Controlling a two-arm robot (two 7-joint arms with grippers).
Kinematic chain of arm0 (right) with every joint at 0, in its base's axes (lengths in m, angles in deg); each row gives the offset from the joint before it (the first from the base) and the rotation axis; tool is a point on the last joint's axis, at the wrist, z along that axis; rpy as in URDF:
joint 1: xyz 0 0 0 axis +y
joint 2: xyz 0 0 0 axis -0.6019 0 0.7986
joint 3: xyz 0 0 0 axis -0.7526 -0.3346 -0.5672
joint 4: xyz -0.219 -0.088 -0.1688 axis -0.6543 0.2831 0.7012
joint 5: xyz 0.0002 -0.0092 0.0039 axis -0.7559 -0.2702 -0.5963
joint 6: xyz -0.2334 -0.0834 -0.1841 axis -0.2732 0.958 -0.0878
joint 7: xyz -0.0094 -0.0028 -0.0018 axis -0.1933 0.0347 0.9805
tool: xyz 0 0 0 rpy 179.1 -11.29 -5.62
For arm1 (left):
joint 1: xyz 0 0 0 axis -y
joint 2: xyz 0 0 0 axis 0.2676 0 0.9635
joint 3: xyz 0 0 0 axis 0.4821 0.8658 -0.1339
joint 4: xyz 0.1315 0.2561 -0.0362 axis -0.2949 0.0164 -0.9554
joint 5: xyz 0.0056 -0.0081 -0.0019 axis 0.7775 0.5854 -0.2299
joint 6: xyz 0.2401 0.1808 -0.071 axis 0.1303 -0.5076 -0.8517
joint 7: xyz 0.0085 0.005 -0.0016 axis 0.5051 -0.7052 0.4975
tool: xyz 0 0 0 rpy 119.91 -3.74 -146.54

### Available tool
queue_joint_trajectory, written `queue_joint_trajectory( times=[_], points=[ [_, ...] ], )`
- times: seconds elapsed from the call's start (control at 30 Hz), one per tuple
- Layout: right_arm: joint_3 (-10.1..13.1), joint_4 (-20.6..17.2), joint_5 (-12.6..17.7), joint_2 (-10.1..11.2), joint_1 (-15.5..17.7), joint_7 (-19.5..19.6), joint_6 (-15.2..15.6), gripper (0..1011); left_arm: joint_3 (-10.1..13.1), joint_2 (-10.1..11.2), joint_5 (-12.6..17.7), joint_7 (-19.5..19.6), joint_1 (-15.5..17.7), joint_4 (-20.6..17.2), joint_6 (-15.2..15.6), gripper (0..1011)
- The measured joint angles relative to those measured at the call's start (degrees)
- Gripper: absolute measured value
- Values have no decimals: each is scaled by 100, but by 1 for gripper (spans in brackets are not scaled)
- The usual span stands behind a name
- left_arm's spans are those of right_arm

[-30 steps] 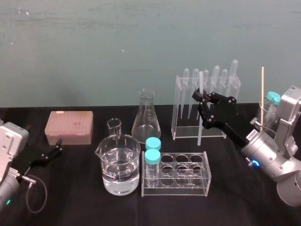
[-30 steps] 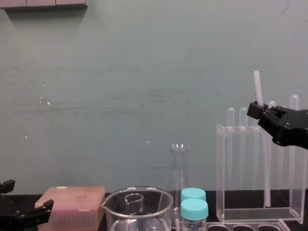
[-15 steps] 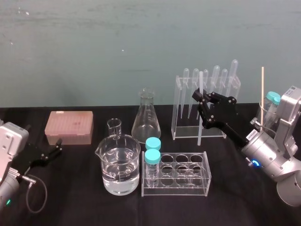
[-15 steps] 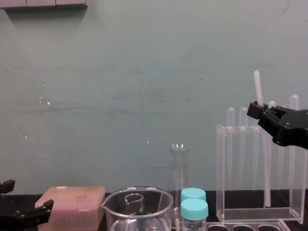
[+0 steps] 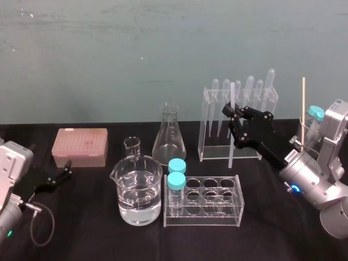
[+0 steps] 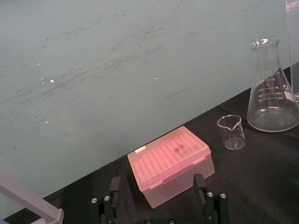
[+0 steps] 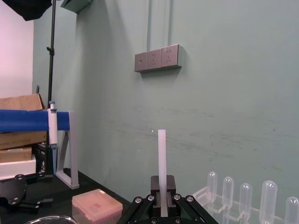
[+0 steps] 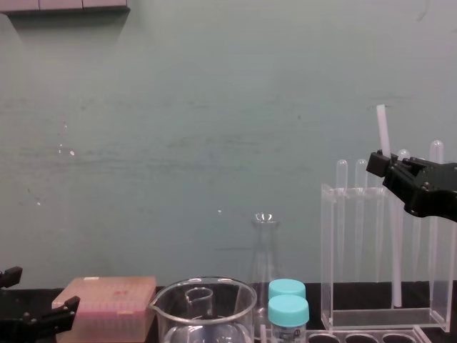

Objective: Pick up the stirring rod with one hand, then place it down.

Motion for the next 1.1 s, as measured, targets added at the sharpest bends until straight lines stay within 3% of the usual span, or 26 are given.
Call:
queue_joint_trajectory(
  times=[1.1],
  points=[
    [0,0,0,0,0,0,0,67,0,0,0,0,0,0,0,1000]
  ],
)
